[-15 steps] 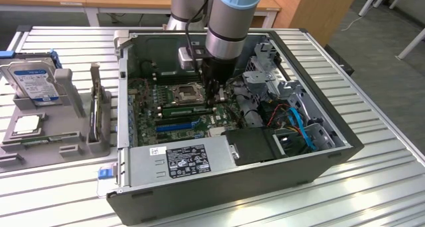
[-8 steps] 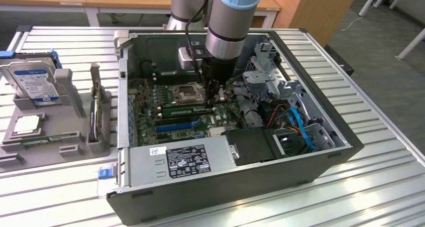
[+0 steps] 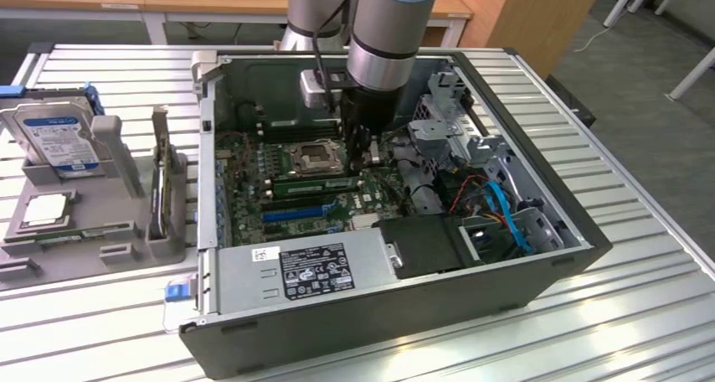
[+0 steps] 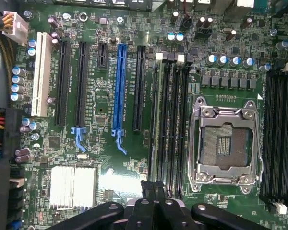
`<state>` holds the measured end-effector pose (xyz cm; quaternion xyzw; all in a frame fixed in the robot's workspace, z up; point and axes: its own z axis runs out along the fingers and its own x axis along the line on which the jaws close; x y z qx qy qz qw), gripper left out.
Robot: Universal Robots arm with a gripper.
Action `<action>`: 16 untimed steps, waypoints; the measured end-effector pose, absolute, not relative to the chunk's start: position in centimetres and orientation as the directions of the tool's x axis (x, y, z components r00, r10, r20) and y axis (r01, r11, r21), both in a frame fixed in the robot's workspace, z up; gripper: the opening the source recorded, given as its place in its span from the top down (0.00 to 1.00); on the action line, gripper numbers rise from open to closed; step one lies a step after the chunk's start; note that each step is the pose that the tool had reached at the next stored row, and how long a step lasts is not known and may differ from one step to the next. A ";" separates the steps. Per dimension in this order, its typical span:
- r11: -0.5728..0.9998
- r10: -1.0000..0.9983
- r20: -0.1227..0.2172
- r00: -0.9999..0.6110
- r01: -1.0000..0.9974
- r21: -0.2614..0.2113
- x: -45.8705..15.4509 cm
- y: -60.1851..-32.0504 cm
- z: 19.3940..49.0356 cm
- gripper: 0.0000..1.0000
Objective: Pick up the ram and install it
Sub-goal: 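Press down the ram until it locks into place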
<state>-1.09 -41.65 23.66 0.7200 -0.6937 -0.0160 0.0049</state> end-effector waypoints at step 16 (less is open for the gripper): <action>-0.037 -0.999 0.004 0.037 -0.999 0.018 -6.8 -41.7 23.7 0.89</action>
